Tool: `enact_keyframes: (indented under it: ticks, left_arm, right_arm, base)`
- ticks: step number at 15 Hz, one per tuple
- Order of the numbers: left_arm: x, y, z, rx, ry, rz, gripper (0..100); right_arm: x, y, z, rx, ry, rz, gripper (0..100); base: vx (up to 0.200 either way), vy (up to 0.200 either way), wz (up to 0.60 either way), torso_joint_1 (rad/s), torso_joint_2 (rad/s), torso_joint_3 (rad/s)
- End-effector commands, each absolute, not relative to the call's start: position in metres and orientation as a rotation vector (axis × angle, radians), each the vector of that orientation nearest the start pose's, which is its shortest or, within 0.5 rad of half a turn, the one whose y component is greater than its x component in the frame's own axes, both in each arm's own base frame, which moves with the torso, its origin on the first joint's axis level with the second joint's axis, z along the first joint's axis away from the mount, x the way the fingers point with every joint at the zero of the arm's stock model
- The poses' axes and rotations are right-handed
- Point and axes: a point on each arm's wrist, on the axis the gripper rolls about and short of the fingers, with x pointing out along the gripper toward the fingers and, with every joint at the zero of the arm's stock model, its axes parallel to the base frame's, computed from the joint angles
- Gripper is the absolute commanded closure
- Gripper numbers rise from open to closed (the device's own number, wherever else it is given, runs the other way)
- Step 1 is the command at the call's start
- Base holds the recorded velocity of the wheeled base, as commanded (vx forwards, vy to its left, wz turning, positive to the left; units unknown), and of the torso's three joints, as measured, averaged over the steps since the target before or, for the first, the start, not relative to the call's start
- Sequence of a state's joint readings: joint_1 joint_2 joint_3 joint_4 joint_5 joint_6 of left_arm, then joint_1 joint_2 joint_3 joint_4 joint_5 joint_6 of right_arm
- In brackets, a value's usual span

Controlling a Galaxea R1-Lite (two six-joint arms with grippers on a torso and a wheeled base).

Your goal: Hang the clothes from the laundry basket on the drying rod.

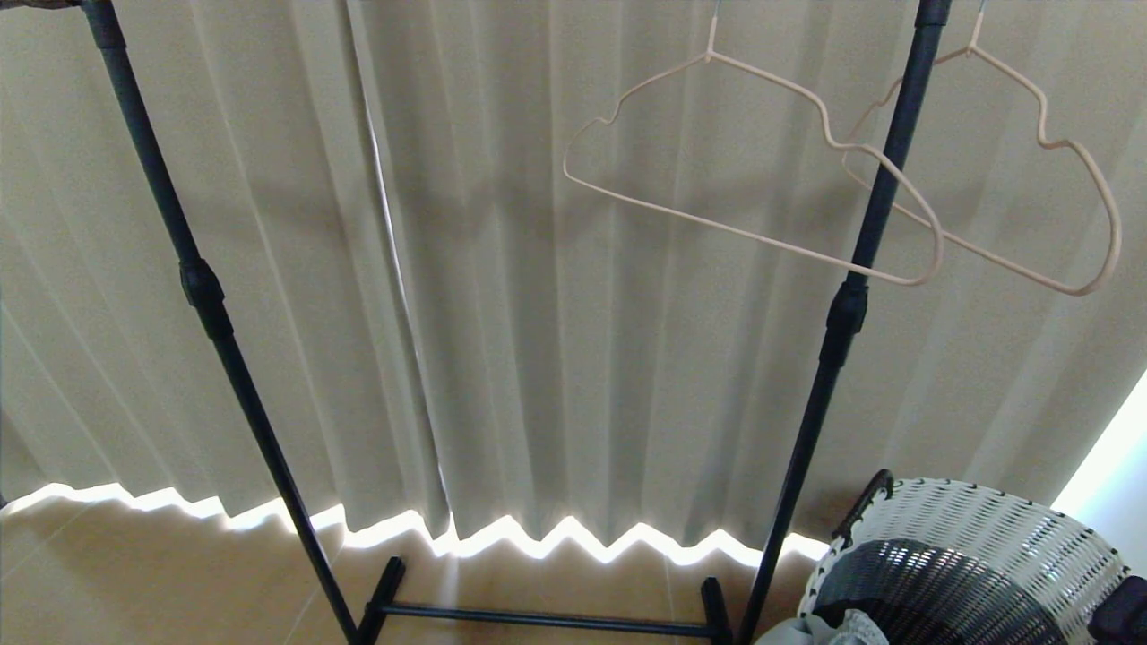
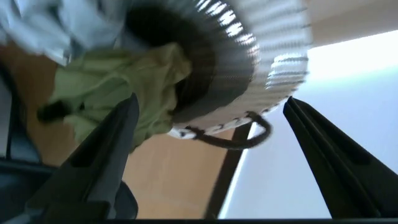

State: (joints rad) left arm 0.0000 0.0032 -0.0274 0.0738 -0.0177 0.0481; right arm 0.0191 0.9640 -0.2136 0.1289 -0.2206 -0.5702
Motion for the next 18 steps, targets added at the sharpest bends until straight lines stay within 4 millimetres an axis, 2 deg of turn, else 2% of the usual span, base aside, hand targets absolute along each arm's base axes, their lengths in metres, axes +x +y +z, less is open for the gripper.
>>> enact_keyframes:
  ticks: [1,3,11,16,17,18]
  left_arm:
    - [-0.025,0.0,0.076,0.047,0.049,-0.018,0]
    - [-0.025,0.0,0.076,0.046,0.049,-0.02,0]
    - [-0.025,0.0,0.076,0.046,0.049,-0.021,0]
    - [-0.025,0.0,0.076,0.046,0.049,-0.018,0]
    - [-0.025,0.0,0.076,0.046,0.049,-0.018,0]
    - [-0.025,0.0,0.076,0.046,0.049,-0.018,0]
  right_arm:
    - [0.102,-0.003,0.085,-0.685,1.105,0.161,0]
    - [0.111,-0.002,0.078,-0.693,1.144,0.181,0]
    - [0.125,-0.002,0.065,-0.695,1.25,0.221,0]
    - [0.145,-0.004,0.051,-0.687,1.226,0.19,0]
    - [0.146,-0.004,0.051,-0.688,1.226,0.189,100]
    - [0.148,-0.004,0.051,-0.688,1.229,0.19,100]
  base:
    - [0.0,0.0,0.0,0.0,0.0,0.0]
    - [0.0,0.0,0.0,0.0,0.0,0.0]
    - [0.0,0.0,0.0,0.0,0.0,0.0]
    - [0.0,0.0,0.0,0.0,0.0,0.0]
    - [0.0,0.0,0.0,0.0,0.0,0.0]
    - [0.0,0.0,0.0,0.0,0.0,0.0]
